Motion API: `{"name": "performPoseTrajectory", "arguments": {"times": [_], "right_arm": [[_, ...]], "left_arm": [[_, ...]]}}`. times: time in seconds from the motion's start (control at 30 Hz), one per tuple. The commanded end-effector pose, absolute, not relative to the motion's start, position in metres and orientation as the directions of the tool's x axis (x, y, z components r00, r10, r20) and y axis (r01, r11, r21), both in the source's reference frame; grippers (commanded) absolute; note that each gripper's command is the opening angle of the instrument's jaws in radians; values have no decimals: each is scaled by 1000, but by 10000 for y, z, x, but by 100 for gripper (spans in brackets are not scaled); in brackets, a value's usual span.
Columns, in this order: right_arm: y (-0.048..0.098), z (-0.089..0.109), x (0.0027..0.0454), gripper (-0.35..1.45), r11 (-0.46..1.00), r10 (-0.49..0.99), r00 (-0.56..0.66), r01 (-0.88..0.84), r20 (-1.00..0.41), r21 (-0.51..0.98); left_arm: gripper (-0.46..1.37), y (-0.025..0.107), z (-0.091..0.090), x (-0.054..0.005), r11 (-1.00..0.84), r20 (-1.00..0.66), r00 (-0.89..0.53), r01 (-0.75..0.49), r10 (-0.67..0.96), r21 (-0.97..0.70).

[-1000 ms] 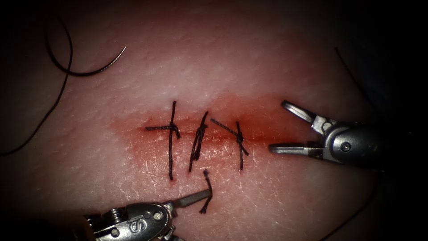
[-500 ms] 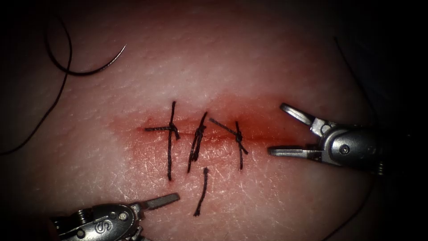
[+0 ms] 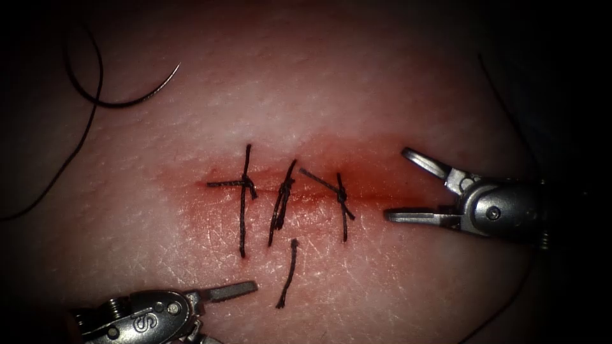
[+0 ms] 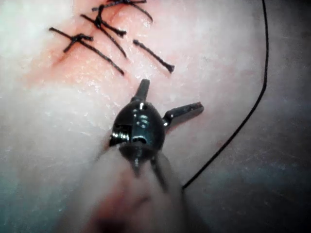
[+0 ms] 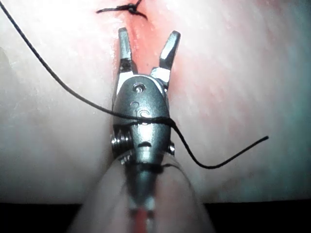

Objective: Wound Closure
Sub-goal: Set down the cut suture end from the left tool

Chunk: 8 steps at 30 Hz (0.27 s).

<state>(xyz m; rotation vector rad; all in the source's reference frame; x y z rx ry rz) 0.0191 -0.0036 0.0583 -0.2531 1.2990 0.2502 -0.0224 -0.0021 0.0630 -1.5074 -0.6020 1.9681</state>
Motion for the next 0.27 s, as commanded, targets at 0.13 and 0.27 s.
{"name": "performPoseTrajectory", "arguments": {"times": [0.13, 0.27], "right_arm": [[-37, 583, 191, 139, 948, 40, 250, -315, -968, -42], [-38, 582, 191, 139, 948, 40, 250, -315, -968, -42]], "left_arm": [[78, -19, 632, -226, -730, -704, -192, -177, 684, -661], [81, -20, 632, -226, -734, -708, -193, -176, 680, -656]]}}
